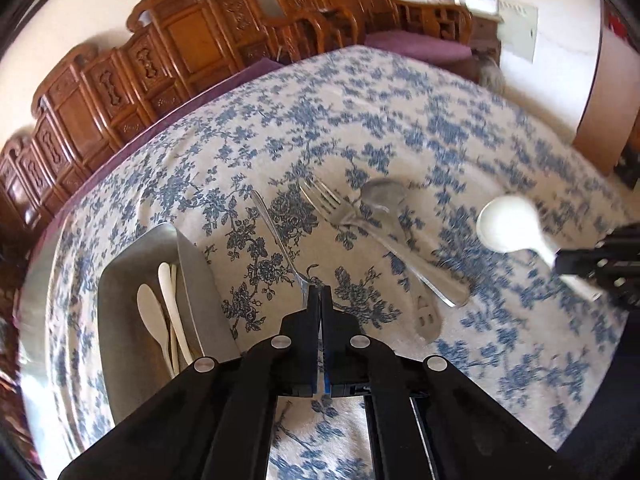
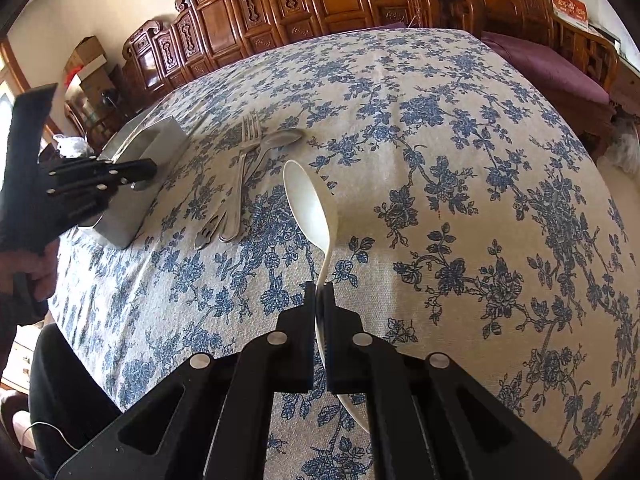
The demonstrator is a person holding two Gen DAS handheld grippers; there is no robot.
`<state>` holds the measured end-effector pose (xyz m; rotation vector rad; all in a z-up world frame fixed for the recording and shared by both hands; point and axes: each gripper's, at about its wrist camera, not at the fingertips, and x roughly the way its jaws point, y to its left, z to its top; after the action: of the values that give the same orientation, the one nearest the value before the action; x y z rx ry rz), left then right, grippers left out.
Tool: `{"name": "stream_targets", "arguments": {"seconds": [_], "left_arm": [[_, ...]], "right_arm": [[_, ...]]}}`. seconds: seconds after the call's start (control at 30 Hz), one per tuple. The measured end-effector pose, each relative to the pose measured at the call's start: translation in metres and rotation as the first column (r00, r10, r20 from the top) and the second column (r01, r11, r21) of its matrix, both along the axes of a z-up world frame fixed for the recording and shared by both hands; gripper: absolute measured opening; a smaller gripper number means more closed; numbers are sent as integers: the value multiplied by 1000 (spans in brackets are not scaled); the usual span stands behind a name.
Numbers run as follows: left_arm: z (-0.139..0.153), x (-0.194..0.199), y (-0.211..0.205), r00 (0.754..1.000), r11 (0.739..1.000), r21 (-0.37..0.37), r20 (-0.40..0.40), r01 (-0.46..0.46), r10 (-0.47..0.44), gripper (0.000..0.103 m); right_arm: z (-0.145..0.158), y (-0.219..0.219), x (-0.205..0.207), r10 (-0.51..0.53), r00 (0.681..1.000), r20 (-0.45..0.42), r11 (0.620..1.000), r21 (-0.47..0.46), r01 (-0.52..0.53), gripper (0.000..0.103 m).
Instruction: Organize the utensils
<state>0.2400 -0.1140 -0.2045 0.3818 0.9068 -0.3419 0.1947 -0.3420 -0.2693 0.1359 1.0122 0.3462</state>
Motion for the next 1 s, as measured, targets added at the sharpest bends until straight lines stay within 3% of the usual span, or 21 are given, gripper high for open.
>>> {"name": "stream_targets", "arguments": {"seconds": [0.23,0.67,1.0], "left_arm": [[16,-26,6,999,999,-34,33,-4,5,0],[56,-69,41,995,994,-96,82,-52,60,0],[50,-60,80,991,986,-132,72,-99,109,0]], "right_arm": [[7,5,-1,18,1000,16,1000,-15,-18,4],[47,41,-17,113,988,102,994,2,-113,4],[44,65,-20,161,982,98,987,-29,-159,4]]}}
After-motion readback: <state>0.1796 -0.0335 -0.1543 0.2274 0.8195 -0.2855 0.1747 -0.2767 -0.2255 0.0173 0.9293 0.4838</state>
